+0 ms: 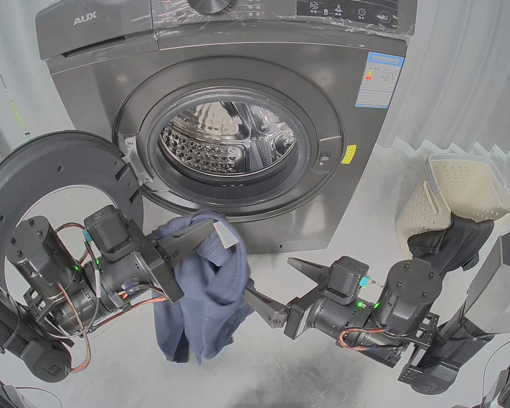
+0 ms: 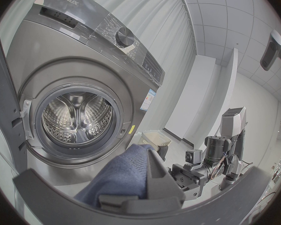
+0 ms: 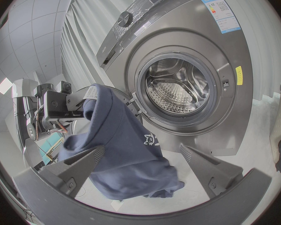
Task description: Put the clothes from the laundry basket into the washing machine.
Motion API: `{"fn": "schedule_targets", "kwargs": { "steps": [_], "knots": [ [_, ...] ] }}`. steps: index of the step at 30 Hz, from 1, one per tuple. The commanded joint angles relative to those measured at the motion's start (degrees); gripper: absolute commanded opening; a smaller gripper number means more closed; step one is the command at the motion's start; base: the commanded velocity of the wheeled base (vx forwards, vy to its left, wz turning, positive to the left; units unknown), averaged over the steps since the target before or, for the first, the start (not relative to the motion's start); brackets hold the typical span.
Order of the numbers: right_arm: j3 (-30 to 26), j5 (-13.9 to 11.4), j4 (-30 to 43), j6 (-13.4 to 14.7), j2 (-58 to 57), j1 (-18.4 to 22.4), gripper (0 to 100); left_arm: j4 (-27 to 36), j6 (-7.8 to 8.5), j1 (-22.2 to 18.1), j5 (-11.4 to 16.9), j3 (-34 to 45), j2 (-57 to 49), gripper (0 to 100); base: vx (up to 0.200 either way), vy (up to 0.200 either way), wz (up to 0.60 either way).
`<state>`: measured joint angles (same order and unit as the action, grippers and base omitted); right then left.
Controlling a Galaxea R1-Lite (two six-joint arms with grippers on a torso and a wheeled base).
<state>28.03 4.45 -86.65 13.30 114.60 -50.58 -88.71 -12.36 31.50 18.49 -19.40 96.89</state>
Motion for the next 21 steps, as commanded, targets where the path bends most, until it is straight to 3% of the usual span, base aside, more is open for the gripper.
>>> {"fn": "schedule_targets", "kwargs": {
  "steps": [1, 13, 21],
  "knots": [
    [-0.43, 0.03, 0.08, 0.06, 0.53, 0.22, 100, -0.06, -0.03, -0.74, -0.12, -0.73, 0.58, 0, 0.000, 0.000, 0.00],
    [-0.43, 0.03, 0.25, 0.06, 0.80, 0.39, 100, -0.06, -0.47, -2.23, -0.21, -1.70, 0.58, 0, 0.000, 0.000, 0.00],
    [0.10, 0.12, 0.25, -0.20, 3.52, 0.48, 100, -0.06, -0.73, -2.15, -2.06, -2.75, 0.93, 0, 0.000, 0.000, 0.00]
  ]
}}
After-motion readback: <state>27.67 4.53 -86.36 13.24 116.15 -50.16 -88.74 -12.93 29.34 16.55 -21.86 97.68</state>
